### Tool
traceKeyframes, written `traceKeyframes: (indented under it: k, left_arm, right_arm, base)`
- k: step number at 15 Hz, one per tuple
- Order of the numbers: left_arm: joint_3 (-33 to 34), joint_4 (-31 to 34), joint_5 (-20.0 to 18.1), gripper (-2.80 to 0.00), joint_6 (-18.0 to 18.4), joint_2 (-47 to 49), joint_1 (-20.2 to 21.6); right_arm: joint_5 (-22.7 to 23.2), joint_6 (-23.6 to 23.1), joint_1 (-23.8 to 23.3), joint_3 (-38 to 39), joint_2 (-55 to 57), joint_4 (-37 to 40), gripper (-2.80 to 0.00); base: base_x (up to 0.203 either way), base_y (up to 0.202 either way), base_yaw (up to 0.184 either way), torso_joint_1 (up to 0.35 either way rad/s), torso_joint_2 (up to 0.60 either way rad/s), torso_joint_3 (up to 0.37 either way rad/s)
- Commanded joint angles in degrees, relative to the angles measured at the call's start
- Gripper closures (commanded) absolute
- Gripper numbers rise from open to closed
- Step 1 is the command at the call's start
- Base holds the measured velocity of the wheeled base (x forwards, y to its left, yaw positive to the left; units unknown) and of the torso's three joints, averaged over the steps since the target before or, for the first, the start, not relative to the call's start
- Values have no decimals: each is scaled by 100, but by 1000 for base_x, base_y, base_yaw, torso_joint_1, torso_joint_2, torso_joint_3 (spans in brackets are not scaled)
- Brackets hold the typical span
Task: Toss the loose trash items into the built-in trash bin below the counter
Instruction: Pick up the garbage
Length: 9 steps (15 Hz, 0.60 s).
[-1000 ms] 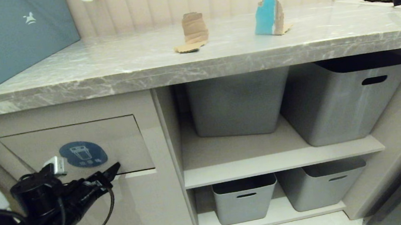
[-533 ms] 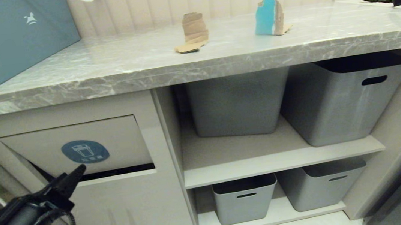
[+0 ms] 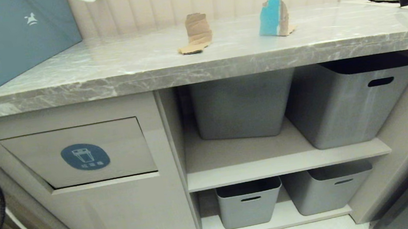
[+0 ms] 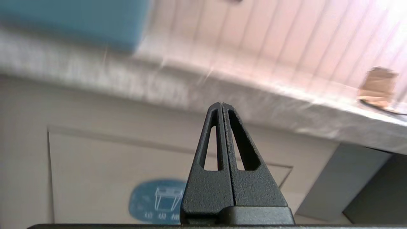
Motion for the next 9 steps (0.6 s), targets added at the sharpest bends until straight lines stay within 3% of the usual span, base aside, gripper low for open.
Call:
traceKeyframes:
  k: [1,5,9]
  left_arm:
    - [-137,1084,-217,0,145,-878,57]
    - [713,4015,-443,0,1015,-2683,73]
    - [1241,6707,26,0,1503,-4807,61]
  right_arm:
    - [-6,20,2,0,5,8,0]
    - [-6,11,2,0,5,1,0]
    - [-14,35,2,0,5,5,0]
  base:
    - [0,0,0,0,0,0]
    - [0,0,0,0,0,0]
    - [0,0,0,0,0,0]
